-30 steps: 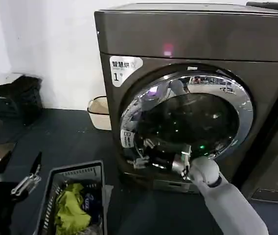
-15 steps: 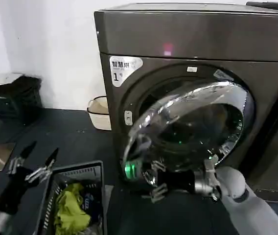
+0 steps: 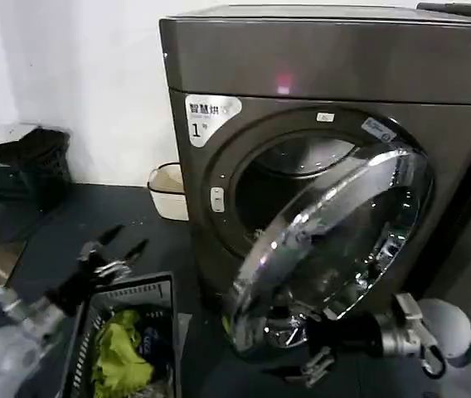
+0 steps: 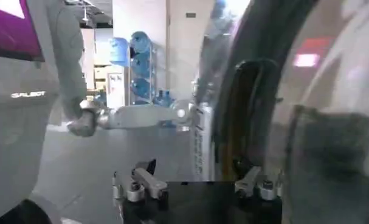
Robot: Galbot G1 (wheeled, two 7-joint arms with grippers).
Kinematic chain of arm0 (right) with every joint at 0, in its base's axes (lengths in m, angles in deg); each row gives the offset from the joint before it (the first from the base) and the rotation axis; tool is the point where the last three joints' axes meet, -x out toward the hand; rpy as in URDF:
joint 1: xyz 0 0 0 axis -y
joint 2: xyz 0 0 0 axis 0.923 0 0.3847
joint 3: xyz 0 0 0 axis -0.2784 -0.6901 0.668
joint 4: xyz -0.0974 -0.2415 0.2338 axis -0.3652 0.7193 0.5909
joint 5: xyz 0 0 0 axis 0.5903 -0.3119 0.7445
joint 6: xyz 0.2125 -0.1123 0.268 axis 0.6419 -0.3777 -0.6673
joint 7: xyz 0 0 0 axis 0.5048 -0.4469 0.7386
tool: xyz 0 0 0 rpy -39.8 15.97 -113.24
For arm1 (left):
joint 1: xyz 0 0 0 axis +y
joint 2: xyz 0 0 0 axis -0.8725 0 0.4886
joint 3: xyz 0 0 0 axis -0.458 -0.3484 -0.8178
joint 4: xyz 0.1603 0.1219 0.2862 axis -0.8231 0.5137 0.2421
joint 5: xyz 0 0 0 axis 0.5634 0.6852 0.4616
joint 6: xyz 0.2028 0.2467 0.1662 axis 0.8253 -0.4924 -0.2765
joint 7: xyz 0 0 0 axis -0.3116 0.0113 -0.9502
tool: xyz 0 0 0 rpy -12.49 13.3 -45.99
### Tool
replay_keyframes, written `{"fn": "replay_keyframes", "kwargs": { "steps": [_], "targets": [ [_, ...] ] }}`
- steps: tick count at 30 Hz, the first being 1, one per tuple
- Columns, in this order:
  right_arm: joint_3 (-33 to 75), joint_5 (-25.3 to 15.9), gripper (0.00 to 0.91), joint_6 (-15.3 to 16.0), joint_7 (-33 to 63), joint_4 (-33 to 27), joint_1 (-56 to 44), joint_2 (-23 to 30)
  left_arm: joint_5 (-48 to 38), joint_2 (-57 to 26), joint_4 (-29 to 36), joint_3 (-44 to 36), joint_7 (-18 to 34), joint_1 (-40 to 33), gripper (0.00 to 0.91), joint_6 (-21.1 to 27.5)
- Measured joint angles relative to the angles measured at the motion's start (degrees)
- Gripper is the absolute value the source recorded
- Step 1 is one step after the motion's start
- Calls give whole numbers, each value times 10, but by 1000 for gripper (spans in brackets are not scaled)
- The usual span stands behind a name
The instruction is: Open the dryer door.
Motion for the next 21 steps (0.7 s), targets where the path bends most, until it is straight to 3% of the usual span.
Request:
{"fn": "replay_keyframes", "kwargs": {
  "steps": [11,21],
  "targets": [
    [116,16,907,-3,-38,12,-88,-9,-41,-92,-92,-169,-26,-136,907,-8],
    [276,18,907,-3,-60,19,-170,10,-40,-122,-116,-336,-61,-243,907,-18]
  ]
}}
